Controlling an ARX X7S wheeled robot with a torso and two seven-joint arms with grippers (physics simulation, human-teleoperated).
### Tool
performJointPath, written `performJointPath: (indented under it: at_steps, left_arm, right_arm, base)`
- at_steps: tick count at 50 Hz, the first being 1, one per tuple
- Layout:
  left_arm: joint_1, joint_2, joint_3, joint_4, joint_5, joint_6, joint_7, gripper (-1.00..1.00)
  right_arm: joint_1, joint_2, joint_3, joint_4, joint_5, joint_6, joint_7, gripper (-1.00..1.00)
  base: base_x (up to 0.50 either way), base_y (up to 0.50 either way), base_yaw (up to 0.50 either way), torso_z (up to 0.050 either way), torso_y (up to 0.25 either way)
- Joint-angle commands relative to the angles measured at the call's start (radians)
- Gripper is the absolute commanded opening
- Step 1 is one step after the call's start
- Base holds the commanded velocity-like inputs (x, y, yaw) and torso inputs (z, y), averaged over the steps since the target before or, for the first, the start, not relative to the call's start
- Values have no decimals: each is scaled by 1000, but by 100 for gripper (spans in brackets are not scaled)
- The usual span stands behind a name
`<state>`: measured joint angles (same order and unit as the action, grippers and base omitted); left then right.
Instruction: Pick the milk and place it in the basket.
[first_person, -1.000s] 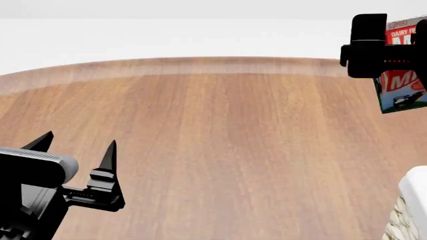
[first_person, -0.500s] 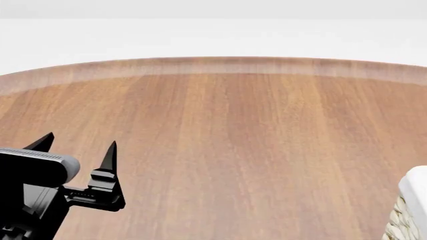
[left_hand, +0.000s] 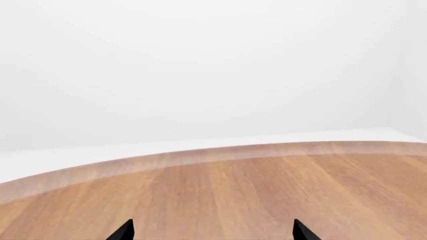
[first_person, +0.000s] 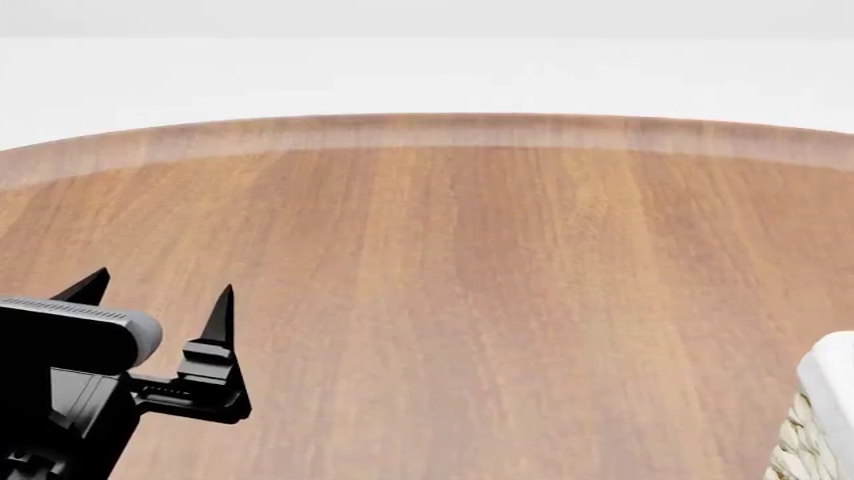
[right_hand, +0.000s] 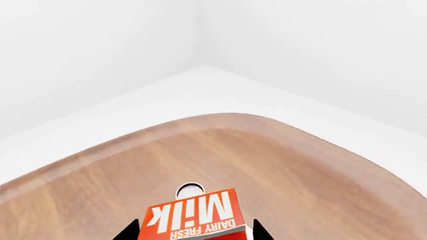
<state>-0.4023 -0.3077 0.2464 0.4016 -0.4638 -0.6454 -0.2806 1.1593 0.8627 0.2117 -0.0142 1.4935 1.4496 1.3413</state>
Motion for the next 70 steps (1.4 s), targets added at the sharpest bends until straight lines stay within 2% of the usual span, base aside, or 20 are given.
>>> performJointPath:
  at_steps: [1,15,27,36,70]
  left_arm:
    - [-2,-2,3,-9,-1,6,-1,100]
    - [-5,-6,5,-12,-4,8,-6,100]
    - [-3,-9,7,-22,-4,16,-8,100]
    - [-4,-11,7,-31,-5,21,-9,100]
    - [-5,-19,16,-29,-14,24,-18,100]
  right_arm:
    - [-69,34,50,-19,-14,-44,-11,-100]
    - [-239,58,175,-47,-20,-108,-60,-100]
    - [-366,32,196,-37,-108,-189,-175,-100]
    - [-427,29,234,-39,-120,-216,-200,-100]
    - [-563,-29,206,31,-259,-364,-374,-100]
  base:
    - [0,0,3,0,0]
    - [0,0,0,0,1]
    - [0,0,0,1,1]
    - [0,0,0,0,1]
    - [0,0,0,1,1]
